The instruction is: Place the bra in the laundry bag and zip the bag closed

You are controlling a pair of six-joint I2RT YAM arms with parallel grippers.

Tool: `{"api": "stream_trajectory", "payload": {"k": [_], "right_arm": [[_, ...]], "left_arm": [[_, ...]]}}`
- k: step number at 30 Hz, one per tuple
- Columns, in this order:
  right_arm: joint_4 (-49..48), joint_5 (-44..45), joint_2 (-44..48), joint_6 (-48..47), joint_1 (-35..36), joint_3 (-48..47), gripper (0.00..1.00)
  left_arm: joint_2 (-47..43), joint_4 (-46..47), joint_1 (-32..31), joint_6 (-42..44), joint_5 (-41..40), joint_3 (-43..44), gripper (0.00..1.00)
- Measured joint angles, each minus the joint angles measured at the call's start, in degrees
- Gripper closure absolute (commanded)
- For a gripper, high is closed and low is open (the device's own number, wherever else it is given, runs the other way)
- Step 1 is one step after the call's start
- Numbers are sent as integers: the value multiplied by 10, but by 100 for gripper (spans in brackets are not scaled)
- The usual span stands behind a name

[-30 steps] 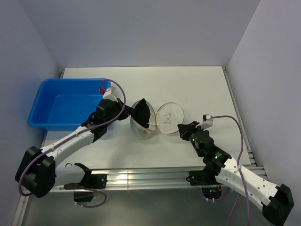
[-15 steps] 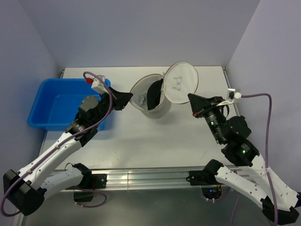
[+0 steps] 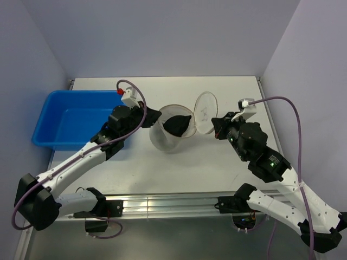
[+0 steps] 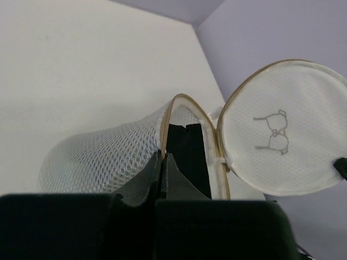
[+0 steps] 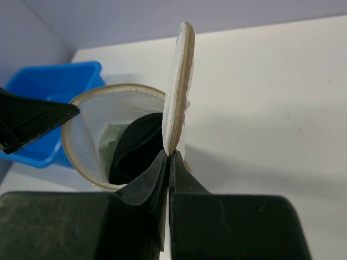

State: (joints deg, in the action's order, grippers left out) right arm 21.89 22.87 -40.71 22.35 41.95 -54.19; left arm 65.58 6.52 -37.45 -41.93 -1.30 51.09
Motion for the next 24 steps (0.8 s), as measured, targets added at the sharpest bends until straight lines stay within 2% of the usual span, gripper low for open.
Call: {"api": "stream_trajectory", "payload": {"k": [4, 9, 15, 21, 22, 23, 24], "right_arm": [[44, 4, 14, 10, 0, 31, 100], [92, 13, 25, 22, 0, 23, 100], [145, 23, 31, 45, 3, 12, 100], [175, 45, -28, 61, 33, -16, 99], [174, 52, -55, 61, 52, -34, 93], [171, 57, -82, 62, 70, -51, 77], [166, 67, -125, 62, 99, -80, 66]], "left_arm": [[43, 14, -2, -12, 8, -34, 100], [68, 17, -15, -14, 16, -38, 100], [94, 72, -25, -25, 42, -43, 100], [124, 98, -34, -29, 55, -53, 100], [125, 101, -34, -30, 57, -56, 100], [125, 104, -34, -30, 60, -58, 100], [127, 107, -35, -30, 61, -59, 100]]}}
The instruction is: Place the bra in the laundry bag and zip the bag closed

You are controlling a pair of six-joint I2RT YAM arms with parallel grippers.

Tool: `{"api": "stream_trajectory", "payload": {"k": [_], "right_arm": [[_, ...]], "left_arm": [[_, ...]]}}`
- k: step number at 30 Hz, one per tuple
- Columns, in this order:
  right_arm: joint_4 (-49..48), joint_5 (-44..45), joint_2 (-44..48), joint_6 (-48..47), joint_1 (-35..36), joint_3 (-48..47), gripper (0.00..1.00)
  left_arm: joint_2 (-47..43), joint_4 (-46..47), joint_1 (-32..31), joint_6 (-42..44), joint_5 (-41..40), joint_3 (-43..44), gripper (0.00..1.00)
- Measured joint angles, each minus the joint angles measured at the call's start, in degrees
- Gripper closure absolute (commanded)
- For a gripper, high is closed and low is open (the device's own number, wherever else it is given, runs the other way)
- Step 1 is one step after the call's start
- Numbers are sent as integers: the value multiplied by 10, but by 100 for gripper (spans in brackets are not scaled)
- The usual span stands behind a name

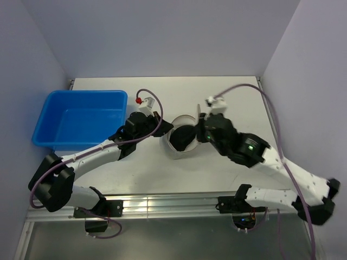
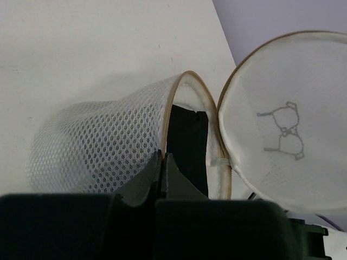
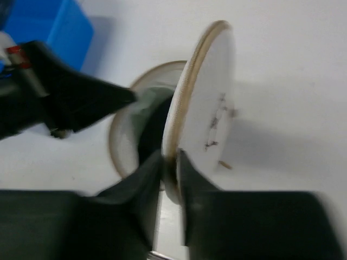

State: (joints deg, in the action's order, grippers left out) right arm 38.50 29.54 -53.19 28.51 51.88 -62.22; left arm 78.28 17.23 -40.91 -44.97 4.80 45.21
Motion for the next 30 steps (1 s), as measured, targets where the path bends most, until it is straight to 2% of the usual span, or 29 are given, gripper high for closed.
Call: {"api": "stream_trajectory", "payload": {"k": [2, 5, 7, 9, 11, 14, 16, 20, 24, 30], "right_arm": [[-2, 13, -75, -5, 41, -63, 41], [-29, 23, -200, -21, 80, -147, 27], [-39, 14, -229, -27, 87, -143, 30], [-45, 7, -214, -25, 83, -110, 33], [-62, -4, -165, -17, 65, -59, 40], [-91, -23, -49, 12, 7, 38, 43], [-126, -37, 21, 39, -44, 107, 43], [-209, -108, 109, 92, -148, 242, 33], [-308, -243, 112, 139, -245, 340, 30], [-413, -380, 68, 181, -329, 378, 29]], "left_arm": [[2, 7, 0, -3, 2, -2, 100], [2, 22, 6, -10, 12, -13, 100], [2, 29, 14, -13, 18, -22, 100], [2, 35, 25, -15, 26, -29, 100], [2, 35, 37, -17, 34, -35, 100], [2, 35, 48, -17, 41, -38, 100], [1, 36, 54, -16, 47, -38, 100], [-1, 36, 59, -12, 54, -37, 100], [0, 33, 60, -9, 68, -28, 100], [3, 35, 60, -5, 79, -17, 100]]}}
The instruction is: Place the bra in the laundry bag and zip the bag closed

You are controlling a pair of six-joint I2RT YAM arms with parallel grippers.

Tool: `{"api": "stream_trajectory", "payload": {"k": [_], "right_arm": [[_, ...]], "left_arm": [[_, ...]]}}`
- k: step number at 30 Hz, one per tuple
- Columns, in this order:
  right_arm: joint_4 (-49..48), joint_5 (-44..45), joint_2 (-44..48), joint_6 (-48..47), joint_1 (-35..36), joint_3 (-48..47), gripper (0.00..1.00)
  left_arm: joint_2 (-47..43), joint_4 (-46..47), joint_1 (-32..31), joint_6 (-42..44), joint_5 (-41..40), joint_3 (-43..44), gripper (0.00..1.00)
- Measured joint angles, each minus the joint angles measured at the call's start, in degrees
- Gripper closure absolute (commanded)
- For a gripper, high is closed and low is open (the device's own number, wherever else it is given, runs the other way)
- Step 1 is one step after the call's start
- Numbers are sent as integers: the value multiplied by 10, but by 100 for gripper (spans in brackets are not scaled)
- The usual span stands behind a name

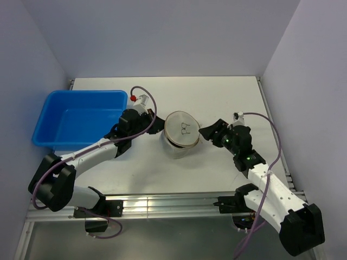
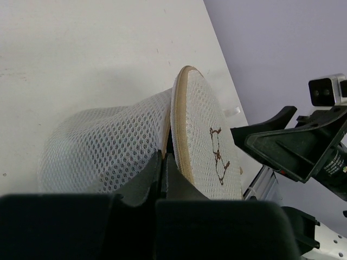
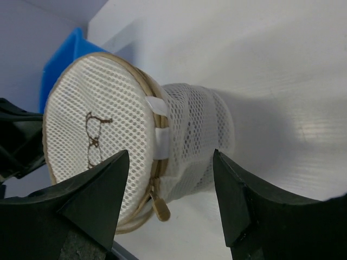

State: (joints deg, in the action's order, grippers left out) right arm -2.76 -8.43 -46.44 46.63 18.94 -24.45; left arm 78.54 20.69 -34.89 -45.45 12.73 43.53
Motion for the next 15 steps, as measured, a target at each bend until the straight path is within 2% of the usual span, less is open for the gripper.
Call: {"api": "stream_trajectory", "payload": {"k": [3, 10, 14, 15], "right_arm": [[-56, -60, -28, 13, -27, 5, 29], [-106, -109, -56, 20, -39, 6, 30], [-111, -118, -86, 20, -47, 6, 38], [-112, -121, -92, 21, -48, 6, 44]], "left_arm": [[5, 0, 0, 3, 3, 2, 100], [23, -1, 1, 8, 10, 11, 100], [28, -1, 1, 9, 10, 14, 100], [29, -2, 2, 9, 10, 15, 100]]}}
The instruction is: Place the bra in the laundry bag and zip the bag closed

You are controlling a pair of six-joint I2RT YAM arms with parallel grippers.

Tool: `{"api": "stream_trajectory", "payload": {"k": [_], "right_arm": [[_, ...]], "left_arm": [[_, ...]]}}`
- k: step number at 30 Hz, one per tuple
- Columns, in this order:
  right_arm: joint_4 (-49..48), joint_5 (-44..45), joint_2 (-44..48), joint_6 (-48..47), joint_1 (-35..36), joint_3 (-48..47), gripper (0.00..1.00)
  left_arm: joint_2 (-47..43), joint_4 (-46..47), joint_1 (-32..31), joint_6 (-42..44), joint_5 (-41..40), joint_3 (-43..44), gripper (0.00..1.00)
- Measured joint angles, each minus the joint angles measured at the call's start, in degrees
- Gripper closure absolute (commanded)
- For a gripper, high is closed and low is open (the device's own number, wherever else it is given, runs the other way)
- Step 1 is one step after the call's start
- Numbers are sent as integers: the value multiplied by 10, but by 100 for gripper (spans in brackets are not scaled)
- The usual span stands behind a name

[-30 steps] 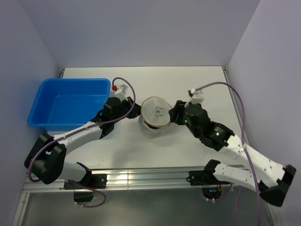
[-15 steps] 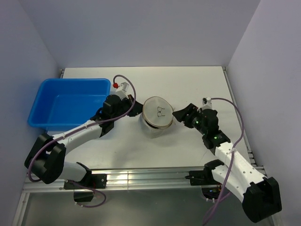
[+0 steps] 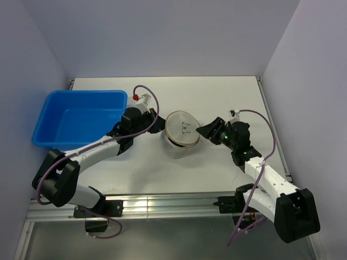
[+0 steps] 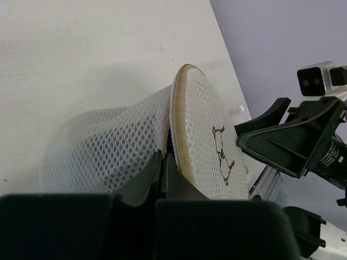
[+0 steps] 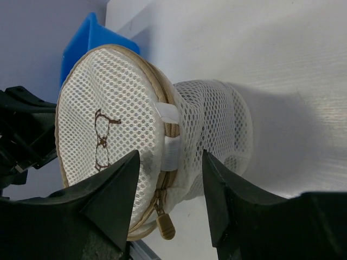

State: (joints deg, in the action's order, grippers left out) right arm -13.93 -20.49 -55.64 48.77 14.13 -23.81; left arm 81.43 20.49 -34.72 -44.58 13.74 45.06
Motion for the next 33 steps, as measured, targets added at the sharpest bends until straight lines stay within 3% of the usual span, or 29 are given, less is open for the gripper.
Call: {"api": "stream_trajectory", "payload": {"k": [2, 9, 11, 12, 13, 14, 17, 19, 23, 26, 30, 33], "right_arm": [[-2, -5, -5, 2, 0, 0, 51], [-19, -15, 2, 22, 0, 5, 88], [-31, -14, 8, 31, 0, 14, 90], [-40, -12, 11, 38, 0, 20, 93], [-47, -11, 14, 44, 0, 27, 95], [-51, -10, 16, 51, 0, 33, 96], [-59, 7, 34, 70, 5, 56, 100], [-59, 21, 51, 79, 11, 66, 100], [-52, 52, 85, 102, 27, 75, 100], [-43, 79, 104, 115, 37, 75, 100], [-31, 115, 117, 129, 49, 75, 100], [-25, 135, 116, 134, 59, 75, 100]], "left_arm": [[2, 0, 0, 2, 0, 5, 100], [38, -1, 2, 10, 0, 47, 100], [54, -5, 2, 15, -1, 65, 98], [59, -8, 2, 18, -4, 73, 92], [62, -11, 3, 21, -8, 79, 71], [64, -15, 3, 26, -12, 83, 60], [62, -24, 3, 35, -32, 92, 37], [49, -39, 4, 39, -50, 92, 29], [-37, -78, 1, 47, -105, 76, 31], [-139, -104, -36, 54, -172, 58, 40], [-244, -113, -178, 48, -255, 26, 53], [-257, -105, -271, 27, -274, -10, 54]]}}
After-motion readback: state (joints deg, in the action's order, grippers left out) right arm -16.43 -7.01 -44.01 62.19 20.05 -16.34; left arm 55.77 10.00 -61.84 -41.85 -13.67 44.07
